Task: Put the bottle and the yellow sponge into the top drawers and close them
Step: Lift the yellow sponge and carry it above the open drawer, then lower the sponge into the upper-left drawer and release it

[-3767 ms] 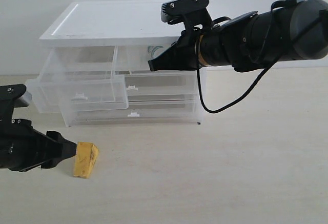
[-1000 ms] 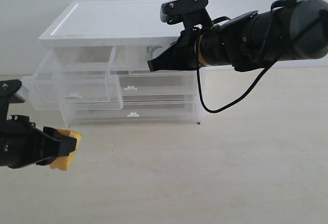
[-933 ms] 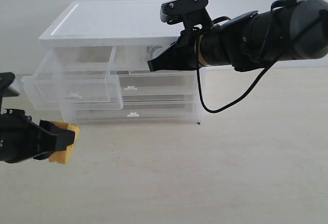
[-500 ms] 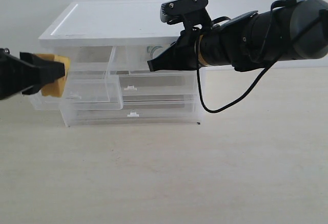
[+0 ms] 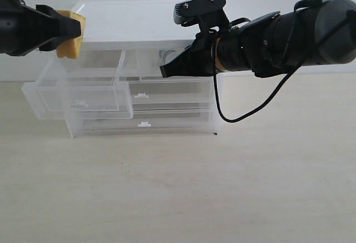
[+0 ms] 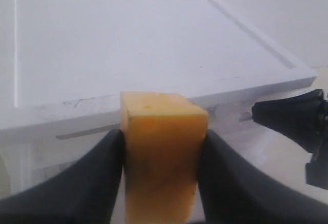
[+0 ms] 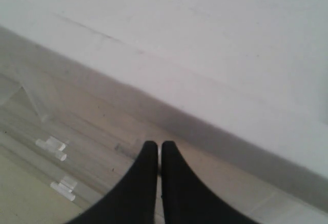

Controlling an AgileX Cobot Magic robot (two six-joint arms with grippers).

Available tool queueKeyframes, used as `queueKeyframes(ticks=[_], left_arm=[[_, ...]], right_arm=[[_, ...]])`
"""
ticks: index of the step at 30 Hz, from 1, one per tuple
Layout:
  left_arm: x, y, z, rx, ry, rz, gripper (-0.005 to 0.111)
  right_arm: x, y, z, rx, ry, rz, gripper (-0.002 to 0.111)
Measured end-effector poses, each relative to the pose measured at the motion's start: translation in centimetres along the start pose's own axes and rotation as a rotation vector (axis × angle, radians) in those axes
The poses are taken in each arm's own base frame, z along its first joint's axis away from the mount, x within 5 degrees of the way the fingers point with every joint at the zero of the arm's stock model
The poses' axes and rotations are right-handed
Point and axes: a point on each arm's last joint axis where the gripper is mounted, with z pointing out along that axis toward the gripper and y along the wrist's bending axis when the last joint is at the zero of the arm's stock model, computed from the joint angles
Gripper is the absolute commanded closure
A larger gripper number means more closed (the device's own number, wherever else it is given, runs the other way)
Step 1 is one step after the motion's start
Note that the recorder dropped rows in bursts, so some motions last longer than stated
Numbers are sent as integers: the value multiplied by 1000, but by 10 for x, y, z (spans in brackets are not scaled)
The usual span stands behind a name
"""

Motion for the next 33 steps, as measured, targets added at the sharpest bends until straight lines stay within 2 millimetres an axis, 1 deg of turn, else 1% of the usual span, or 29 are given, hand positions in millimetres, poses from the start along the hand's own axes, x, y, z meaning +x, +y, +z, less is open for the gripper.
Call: queueKeyframes(ticks=[5, 9, 14, 21, 27, 29, 30, 33], left_arm=[[18, 10, 33, -24, 89, -6, 103], [28, 15, 49, -39, 131, -7, 103], [31, 17, 54, -44, 146, -10, 103], [32, 17, 54, -42, 149, 1, 103], [32, 15, 54, -22, 154, -35, 102], [32, 14, 54, -17, 156, -33, 95], [33, 14, 54, -15, 158, -29, 87], [33, 13, 54, -2, 163, -27, 70]], right_arm=[[1, 0, 0, -2, 2, 0, 108], [1, 0, 0, -3, 2, 0, 108], [1, 0, 0, -4, 2, 0, 108], [1, 1, 0, -11, 3, 0, 108], [1, 1, 0, -11, 3, 0, 108], [1, 1, 0, -11, 3, 0, 108], [1, 1, 0, -11, 3, 0, 108], [1, 1, 0, -11, 3, 0, 108]])
